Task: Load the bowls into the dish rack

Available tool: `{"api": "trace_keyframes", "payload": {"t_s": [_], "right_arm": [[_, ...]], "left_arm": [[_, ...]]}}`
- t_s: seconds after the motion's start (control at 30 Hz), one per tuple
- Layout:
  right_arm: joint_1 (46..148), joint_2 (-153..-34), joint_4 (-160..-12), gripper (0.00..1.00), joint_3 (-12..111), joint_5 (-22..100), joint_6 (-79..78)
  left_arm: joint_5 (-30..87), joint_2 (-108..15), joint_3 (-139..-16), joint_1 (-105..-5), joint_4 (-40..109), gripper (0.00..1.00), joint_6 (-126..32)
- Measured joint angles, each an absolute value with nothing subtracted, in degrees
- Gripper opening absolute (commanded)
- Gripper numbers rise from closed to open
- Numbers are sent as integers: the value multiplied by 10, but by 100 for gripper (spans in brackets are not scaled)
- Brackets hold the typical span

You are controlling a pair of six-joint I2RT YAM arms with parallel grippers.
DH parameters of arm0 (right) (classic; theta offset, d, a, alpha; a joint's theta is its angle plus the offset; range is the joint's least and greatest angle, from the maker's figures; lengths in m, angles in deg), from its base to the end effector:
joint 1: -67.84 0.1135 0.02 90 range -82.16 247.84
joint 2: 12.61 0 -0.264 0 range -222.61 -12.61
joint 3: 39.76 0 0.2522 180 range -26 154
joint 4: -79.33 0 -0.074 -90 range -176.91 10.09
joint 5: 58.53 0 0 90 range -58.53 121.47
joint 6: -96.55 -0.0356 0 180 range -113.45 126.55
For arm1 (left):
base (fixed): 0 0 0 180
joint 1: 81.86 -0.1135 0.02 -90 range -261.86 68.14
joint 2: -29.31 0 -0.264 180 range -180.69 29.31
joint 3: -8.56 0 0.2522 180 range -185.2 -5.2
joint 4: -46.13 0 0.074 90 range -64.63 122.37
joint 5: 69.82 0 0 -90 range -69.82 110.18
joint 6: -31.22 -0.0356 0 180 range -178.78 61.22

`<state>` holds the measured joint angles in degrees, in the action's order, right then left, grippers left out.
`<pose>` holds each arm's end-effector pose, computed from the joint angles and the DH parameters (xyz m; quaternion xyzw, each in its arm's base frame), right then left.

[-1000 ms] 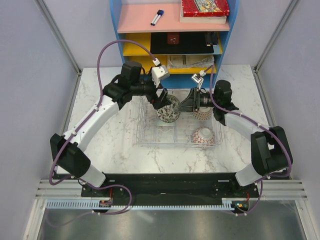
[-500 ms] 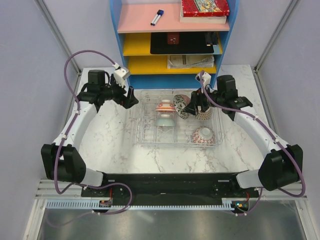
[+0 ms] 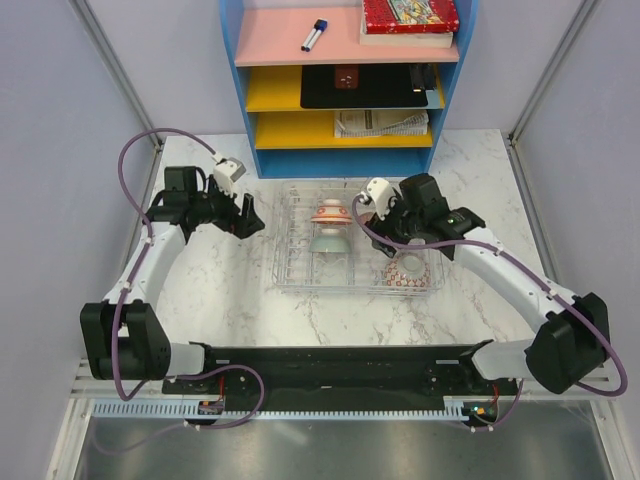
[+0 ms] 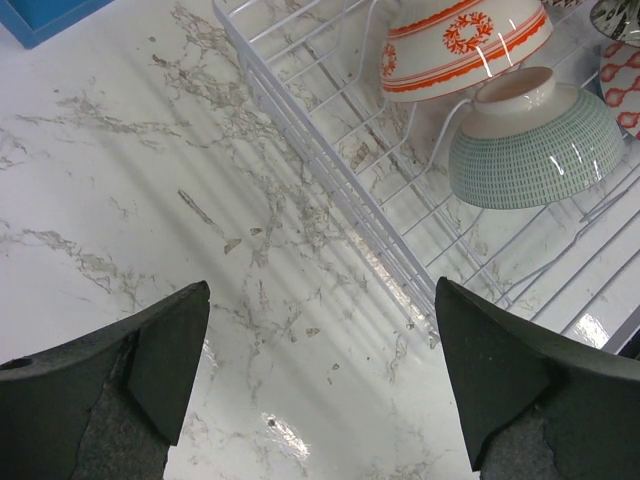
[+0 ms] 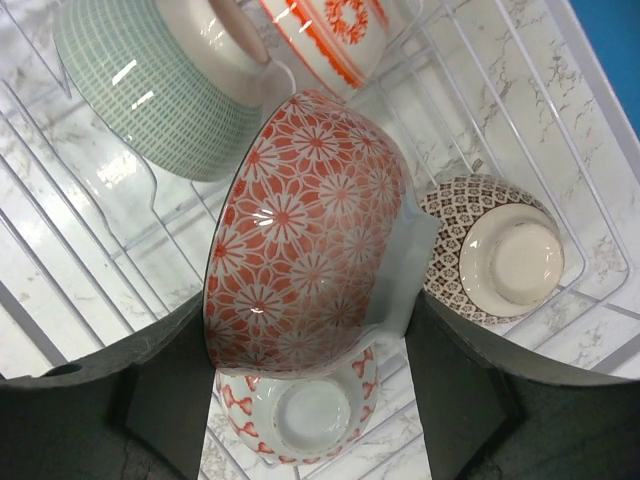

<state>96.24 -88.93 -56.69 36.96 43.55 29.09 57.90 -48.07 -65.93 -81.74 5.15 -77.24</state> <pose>0.2503 0.1438 0.2968 -0.4305 0.8073 0.1166 0.3865 0.2878 -0.0224 0.2876 0.2655 0.8388 -0.2345 0.4134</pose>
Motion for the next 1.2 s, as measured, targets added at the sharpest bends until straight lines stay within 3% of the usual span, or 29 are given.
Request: {"api": "trace_keyframes", "payload": {"t_s": [0.7, 1.2], "right_arm": [[1035, -1005, -622, 0, 351, 199, 394], [1079, -1035, -691, 0, 325, 125, 445]], "left_arm": [[594, -445, -617, -832, 74, 100, -772], [594, -445, -611, -834, 79, 100, -772]]}}
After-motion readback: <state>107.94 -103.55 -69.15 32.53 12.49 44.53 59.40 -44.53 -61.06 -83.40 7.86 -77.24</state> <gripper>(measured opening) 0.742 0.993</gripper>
